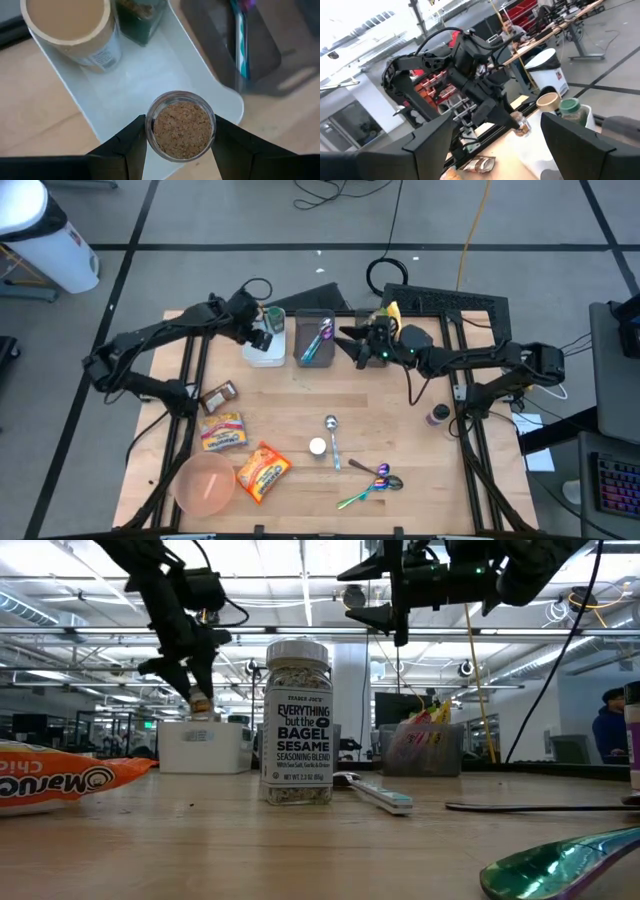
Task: Pick & Place Food Item
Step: Put the brown seasoning bottle into the white bin
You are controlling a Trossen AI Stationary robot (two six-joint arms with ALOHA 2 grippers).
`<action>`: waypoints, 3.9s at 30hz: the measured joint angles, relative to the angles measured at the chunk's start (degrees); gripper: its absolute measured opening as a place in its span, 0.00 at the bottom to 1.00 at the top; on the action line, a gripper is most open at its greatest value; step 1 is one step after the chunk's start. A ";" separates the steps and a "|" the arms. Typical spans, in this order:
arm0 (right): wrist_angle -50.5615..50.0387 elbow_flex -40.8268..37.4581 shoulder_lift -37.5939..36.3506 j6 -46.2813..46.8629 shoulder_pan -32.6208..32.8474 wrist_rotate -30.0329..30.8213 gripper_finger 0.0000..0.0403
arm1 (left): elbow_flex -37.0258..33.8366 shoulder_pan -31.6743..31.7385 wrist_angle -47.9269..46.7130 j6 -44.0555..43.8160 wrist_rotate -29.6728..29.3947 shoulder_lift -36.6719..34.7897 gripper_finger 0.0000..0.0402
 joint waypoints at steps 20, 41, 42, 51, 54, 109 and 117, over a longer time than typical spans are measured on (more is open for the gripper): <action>-1.85 0.00 0.02 1.56 -7.81 -15.23 0.73 | 15.08 3.80 -10.65 -1.09 -0.36 18.09 0.47; -5.13 0.00 0.04 1.34 -7.84 -15.15 0.73 | 15.08 2.38 -8.77 12.12 -0.31 18.37 0.47; -5.15 0.00 0.04 1.35 -7.84 -15.14 0.73 | 15.08 2.58 -9.05 12.51 -0.32 18.37 0.47; -5.14 0.00 0.04 1.36 -7.79 -15.16 0.73 | 13.51 4.58 -13.62 10.31 -4.36 18.34 0.47; -5.15 0.00 0.04 1.36 -7.79 -15.10 0.73 | 12.18 5.07 -12.43 8.98 -4.60 18.34 0.47; -7.73 0.02 0.04 1.14 -7.79 -13.11 0.73 | 2.73 4.52 4.44 -1.86 -8.36 18.34 0.55; -7.73 0.02 0.04 1.14 -7.79 -13.11 0.73 | 2.73 4.15 4.77 -1.82 -9.08 18.32 0.50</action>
